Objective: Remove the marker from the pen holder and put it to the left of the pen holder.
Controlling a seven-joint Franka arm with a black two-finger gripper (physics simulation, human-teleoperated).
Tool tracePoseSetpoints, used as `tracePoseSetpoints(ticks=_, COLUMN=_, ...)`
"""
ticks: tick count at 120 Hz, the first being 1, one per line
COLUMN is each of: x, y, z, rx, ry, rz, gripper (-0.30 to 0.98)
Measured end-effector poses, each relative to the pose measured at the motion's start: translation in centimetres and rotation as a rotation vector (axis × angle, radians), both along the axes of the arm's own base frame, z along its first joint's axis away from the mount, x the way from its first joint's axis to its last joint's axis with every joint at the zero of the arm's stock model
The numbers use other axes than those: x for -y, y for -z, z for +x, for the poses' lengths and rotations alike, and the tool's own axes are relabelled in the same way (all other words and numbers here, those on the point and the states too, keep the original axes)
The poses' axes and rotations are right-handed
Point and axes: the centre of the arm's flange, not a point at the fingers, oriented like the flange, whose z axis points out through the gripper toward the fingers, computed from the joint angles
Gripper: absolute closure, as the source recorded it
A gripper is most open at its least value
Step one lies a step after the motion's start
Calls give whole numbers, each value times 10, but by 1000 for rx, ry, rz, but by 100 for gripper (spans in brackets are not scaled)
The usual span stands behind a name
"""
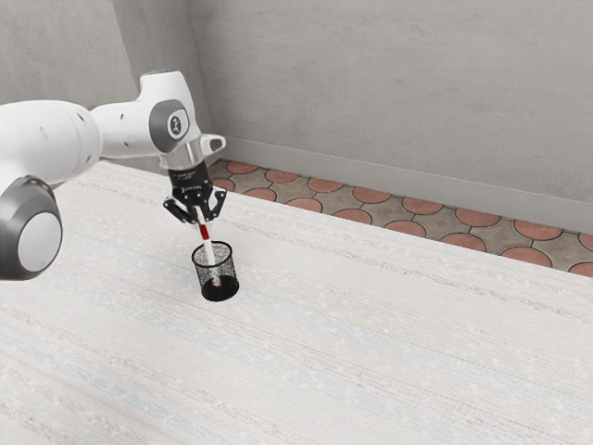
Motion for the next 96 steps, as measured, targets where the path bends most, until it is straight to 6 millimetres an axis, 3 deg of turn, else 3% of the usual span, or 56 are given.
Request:
tracePoseSetpoints(ticks=15, x=0, y=-6, z=0, rx=6, ry=-1, rz=5, gripper=75)
tracePoseSetpoints(ticks=29, x=3, y=-30, z=-2, rx=33, ry=2, rz=8, gripper=76)
tracePoseSetpoints(ticks=55, x=5, y=-112, z=-18, rx=118, ry=5, rz=8, gripper=78)
tracePoseSetpoints(ticks=66, x=-1, y=-137, z=-30, rx=119, ry=3, rz=13, gripper=78)
tracePoseSetpoints(ticks=81, x=-20, y=-144, z=-43, rx=55, ry=-15, rz=28, gripper=78)
tracePoseSetpoints(ticks=96, x=-40, y=-113, z=-53, rx=-85, ry=-42, rz=13, gripper=79)
